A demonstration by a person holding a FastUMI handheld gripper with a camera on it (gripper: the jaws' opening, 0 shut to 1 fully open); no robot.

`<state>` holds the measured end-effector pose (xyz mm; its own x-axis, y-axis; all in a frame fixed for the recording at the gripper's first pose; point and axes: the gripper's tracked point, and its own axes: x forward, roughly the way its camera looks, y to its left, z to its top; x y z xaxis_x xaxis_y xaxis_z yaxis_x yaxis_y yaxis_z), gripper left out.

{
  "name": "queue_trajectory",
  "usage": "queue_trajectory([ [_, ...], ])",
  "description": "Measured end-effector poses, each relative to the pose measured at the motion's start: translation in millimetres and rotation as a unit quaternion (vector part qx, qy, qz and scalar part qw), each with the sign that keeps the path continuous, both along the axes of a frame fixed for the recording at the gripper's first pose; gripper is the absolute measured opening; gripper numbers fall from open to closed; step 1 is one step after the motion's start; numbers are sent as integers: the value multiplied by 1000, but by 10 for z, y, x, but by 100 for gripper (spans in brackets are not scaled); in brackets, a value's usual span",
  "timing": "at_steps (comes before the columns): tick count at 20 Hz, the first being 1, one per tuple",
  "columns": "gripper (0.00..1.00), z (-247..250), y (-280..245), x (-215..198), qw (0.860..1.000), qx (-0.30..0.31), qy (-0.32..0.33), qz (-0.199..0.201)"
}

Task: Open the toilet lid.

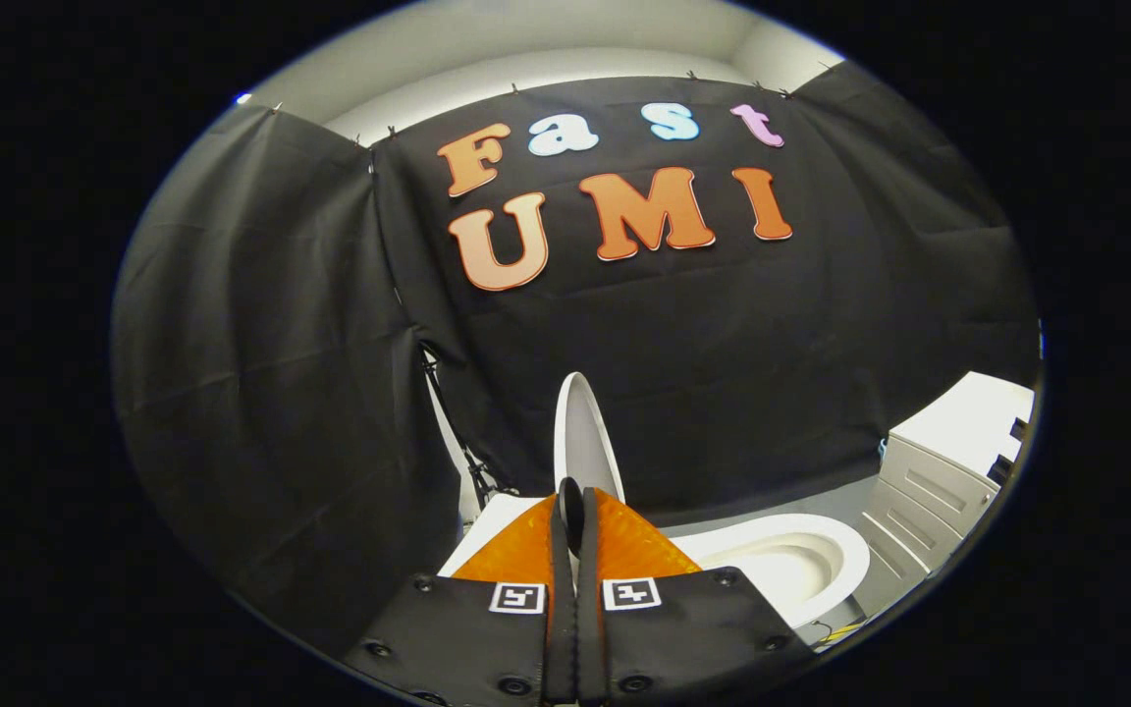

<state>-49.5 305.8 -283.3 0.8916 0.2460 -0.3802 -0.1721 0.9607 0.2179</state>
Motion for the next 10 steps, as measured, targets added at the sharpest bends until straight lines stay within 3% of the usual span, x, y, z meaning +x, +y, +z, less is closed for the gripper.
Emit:
queue_trajectory([
  [10, 8, -67, 540, -127, 999, -26, -4, 35],
])
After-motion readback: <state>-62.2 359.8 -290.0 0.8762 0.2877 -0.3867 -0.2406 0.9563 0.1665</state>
